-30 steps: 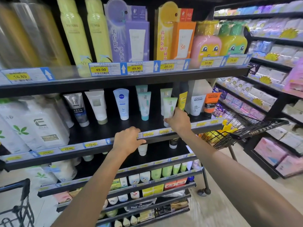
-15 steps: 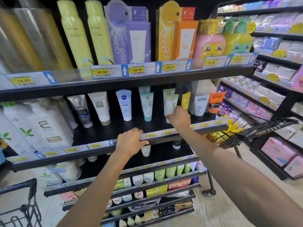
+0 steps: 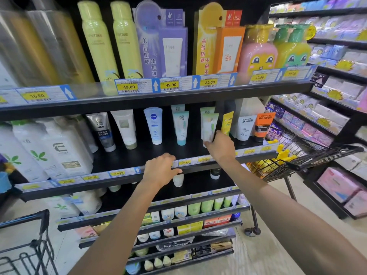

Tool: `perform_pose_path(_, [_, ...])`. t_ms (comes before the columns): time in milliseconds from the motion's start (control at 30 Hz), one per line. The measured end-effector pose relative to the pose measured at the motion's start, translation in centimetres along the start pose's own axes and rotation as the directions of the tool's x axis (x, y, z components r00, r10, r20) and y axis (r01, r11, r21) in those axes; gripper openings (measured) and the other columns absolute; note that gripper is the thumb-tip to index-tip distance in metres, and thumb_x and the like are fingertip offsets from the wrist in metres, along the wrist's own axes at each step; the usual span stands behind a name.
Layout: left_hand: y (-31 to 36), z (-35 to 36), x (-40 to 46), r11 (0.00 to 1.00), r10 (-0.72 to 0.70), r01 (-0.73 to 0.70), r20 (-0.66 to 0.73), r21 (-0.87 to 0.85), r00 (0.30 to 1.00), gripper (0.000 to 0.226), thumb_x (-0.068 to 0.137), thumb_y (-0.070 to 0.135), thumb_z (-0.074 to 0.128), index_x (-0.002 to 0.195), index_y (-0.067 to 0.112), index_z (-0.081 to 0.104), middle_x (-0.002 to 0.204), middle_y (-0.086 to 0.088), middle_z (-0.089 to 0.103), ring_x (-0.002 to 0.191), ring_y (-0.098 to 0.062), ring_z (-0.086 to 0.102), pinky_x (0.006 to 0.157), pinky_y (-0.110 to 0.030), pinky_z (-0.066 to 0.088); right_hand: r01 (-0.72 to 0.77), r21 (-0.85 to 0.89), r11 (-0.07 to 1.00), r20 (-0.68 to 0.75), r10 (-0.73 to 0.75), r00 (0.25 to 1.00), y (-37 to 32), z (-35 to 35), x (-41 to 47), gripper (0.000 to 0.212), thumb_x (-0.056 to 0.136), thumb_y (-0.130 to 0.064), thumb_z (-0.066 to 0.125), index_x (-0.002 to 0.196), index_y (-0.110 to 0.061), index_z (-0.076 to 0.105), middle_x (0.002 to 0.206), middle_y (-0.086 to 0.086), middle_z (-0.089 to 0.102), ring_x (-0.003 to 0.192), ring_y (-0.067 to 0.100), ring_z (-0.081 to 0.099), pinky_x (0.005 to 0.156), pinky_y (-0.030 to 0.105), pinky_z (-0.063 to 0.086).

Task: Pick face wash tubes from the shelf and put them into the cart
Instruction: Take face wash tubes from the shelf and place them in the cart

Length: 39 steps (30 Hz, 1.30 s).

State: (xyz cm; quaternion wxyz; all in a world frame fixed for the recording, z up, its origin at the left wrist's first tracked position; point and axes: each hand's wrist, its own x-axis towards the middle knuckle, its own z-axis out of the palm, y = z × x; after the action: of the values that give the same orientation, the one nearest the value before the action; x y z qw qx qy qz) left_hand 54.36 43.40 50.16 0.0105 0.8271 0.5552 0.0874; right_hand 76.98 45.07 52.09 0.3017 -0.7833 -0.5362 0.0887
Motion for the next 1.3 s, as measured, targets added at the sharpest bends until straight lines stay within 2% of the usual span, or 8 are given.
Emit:
perform_pose_path(100, [0.0,0.0,0.1,1.000,0.015,-0.015,0.016,-0.004,1.000,0.044,0.095,0.057,0.062,0.128,0.026,0.060,0.122,0.003,0.062,0.104,-0.020,0.065,0.077,-0.035,0.048,0.085,-0.081,0.993,0.013,-0.084,0.996,0.0,-0.7,-2.2,0.035,0.095,-0.040,0.067,0.113,-0.011,0.059,0.103,0.010,0.069,0.094,0.037,0.069,0.070,0.038,0.050])
perform_pose_path(167, [-0.2,-0.2,-0.2,0.999,0.024,-0.024,0.016,-0.045,1.000,0.052,0.096,0.053,0.063,0.137,0.022,0.055,0.130,-0.001,0.060,0.114,-0.023,0.062,0.091,-0.039,0.052,0.157,-0.150,0.976,0.027,-0.155,0.988,-0.2,-1.4,-4.2,0.039,0.099,-0.042,0.061,0.123,-0.012,0.059,0.107,0.009,0.068,0.096,0.035,0.069,0.073,0.040,0.052])
perform_pose_path(300, [-0.9,-1.2,-2.9,0.997,0.003,-0.010,-0.095,-0.076,0.996,0.061,0.098,0.046,0.062,0.149,0.015,0.046,0.144,-0.008,0.054,0.134,-0.027,0.050,0.114,-0.044,0.043,0.344,-0.214,0.914,0.041,-0.343,0.938,-1.0,-2.3,-8.5,0.054,0.101,-0.042,0.057,0.143,-0.007,0.055,0.123,0.011,0.069,0.107,0.032,0.068,0.090,0.042,0.054])
perform_pose_path(500, [-3.0,-2.4,-12.5,0.985,-0.170,0.164,-0.178,-0.048,0.969,0.062,0.100,0.051,0.057,0.148,0.013,0.046,0.143,-0.009,0.053,0.134,-0.029,0.048,0.113,-0.042,0.041,0.585,-0.134,0.800,0.189,-0.559,0.808,-4.4,-2.1,-14.8,0.059,0.102,-0.039,0.058,0.149,-0.006,0.050,0.142,0.012,0.060,0.132,0.030,0.055,0.112,0.044,0.044])
perform_pose_path(667, [-5.3,-2.4,-23.8,0.914,-0.405,0.400,-0.155,-0.065,0.901,0.062,0.101,0.057,0.051,0.147,0.015,0.045,0.143,-0.007,0.053,0.135,-0.030,0.048,0.112,-0.045,0.041,0.708,-0.016,0.706,0.325,-0.666,0.671,-7.4,-0.3,-21.5,0.063,0.104,-0.045,0.053,0.156,-0.011,0.042,0.156,0.008,0.048,0.145,0.025,0.043,0.120,0.042,0.036])
perform_pose_path(867, [-7.2,-1.4,-38.6,0.768,-0.640,0.639,-0.058,-0.038,0.766,0.060,0.103,0.051,0.051,0.147,0.011,0.045,0.142,-0.013,0.052,0.130,-0.035,0.048,0.107,-0.045,0.039,0.806,0.127,0.578,0.503,-0.738,0.450,-11.3,3.5,-30.7,0.066,0.105,-0.045,0.049,0.162,-0.016,0.029,0.166,0.005,0.033,0.152,0.023,0.031,0.124,0.037,0.026])
perform_pose_path(1100, [-10.9,0.1,-51.2,0.542,-0.840,0.835,-0.029,-0.093,0.542,0.056,0.101,0.052,0.051,0.140,0.012,0.050,0.138,-0.012,0.055,0.128,-0.036,0.051,0.104,-0.044,0.041,0.877,0.263,0.403,0.544,-0.812,0.210,-17.2,8.3,-40.9,0.060,0.102,-0.042,0.057,0.151,-0.009,0.046,0.154,0.011,0.050,0.144,0.030,0.041,0.117,0.043,0.033])
perform_pose_path(1300, [-17.0,1.9,-60.6,0.350,-0.935,0.923,0.003,-0.159,0.355,0.062,0.100,0.050,0.058,0.149,0.016,0.044,0.145,-0.013,0.051,0.130,-0.036,0.050,0.103,-0.045,0.045,0.883,0.348,0.315,0.583,-0.810,0.060,-23.2,14.1,-48.1,0.059,0.104,-0.040,0.056,0.154,-0.011,0.042,0.154,0.009,0.048,0.142,0.027,0.043,0.115,0.035,0.032])
